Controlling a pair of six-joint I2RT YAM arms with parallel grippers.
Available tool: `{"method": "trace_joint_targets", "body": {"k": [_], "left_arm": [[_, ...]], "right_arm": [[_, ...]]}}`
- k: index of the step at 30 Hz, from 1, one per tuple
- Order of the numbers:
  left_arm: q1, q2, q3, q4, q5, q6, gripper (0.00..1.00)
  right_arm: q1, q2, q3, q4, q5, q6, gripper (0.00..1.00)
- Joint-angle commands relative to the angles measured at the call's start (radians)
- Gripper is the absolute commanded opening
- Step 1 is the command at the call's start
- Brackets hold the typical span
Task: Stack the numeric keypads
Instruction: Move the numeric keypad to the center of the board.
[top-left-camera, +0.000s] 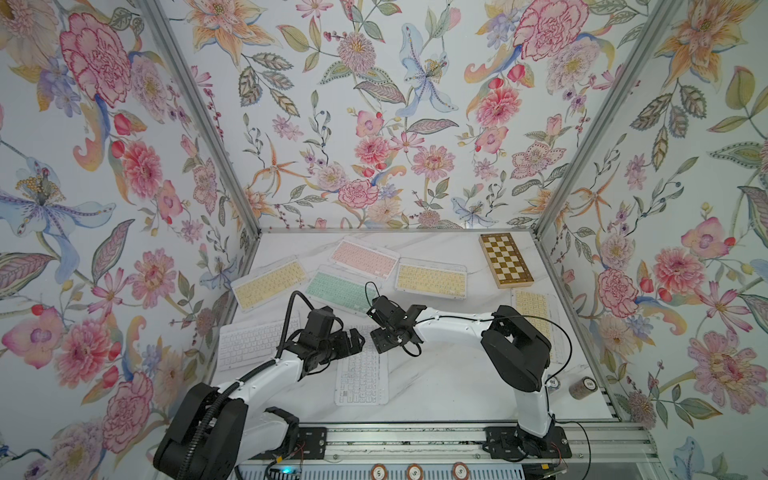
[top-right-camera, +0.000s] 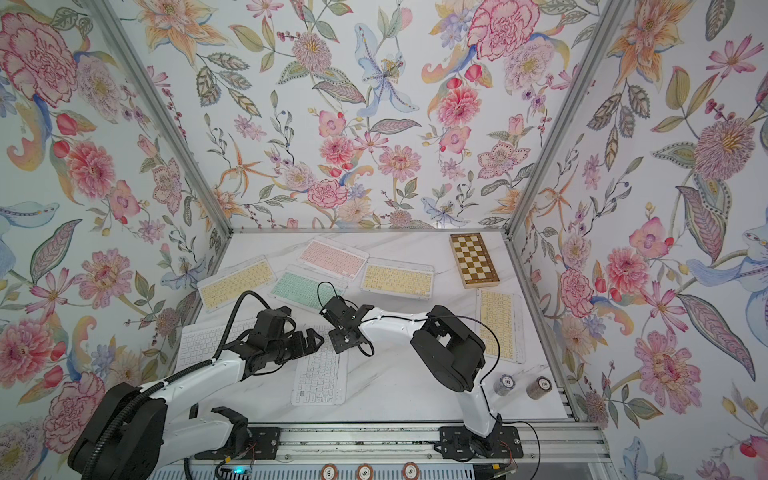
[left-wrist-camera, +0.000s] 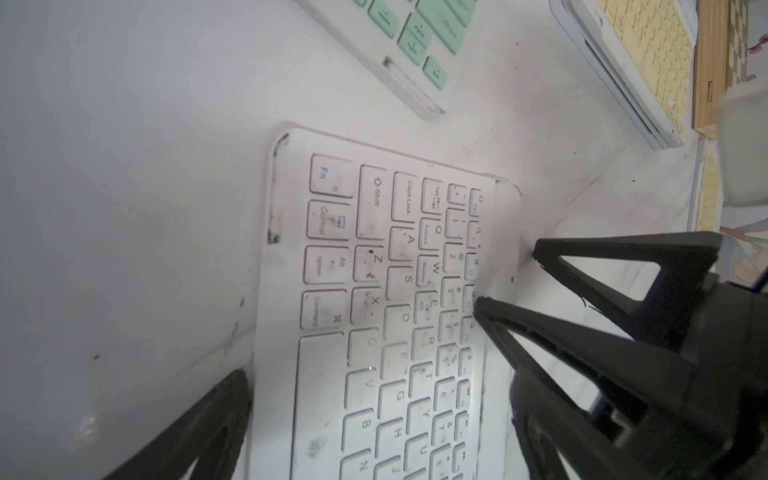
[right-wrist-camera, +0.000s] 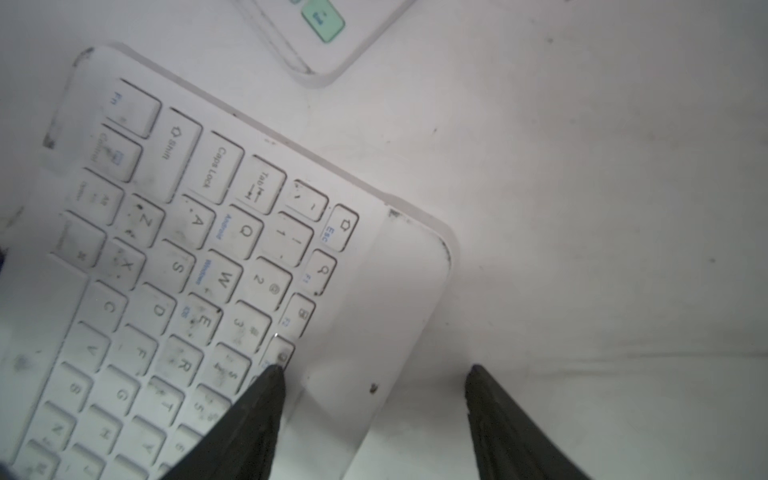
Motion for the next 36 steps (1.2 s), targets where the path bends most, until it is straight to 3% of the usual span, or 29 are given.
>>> {"method": "trace_joint_targets", "body": {"k": [1, 8, 17, 31, 36], "left_arm": [[-0.036, 0.025, -0.041, -0.075, 0.069, -0.051, 0.99], [-0.14, 0.111, 0.0, -0.011, 0.086, -0.091, 0.99], [-0.154, 0.16, 0.053, -0.01, 0.109, -0.07, 0.99], [-0.167, 0.2, 0.145, -0.336, 0.048, 0.148, 0.99], [-0.217, 0.238, 0.152, -0.359, 0.103, 0.159, 0.99]], "right_arm": [[-0.069, 0.036, -0.053, -0.125, 0.093, -0.044, 0.68], [-0.141, 0.08, 0.009, -0.127, 0.085, -0.112, 0.65], [-0.179, 0.01, 0.021, -0.124, -0.024, -0.101, 0.67], [-0.296, -0.248, -0.265, 0.013, -0.323, -0.021, 0.99], [-0.354, -0.297, -0.31, 0.04, -0.362, -0.022, 0.99]]}}
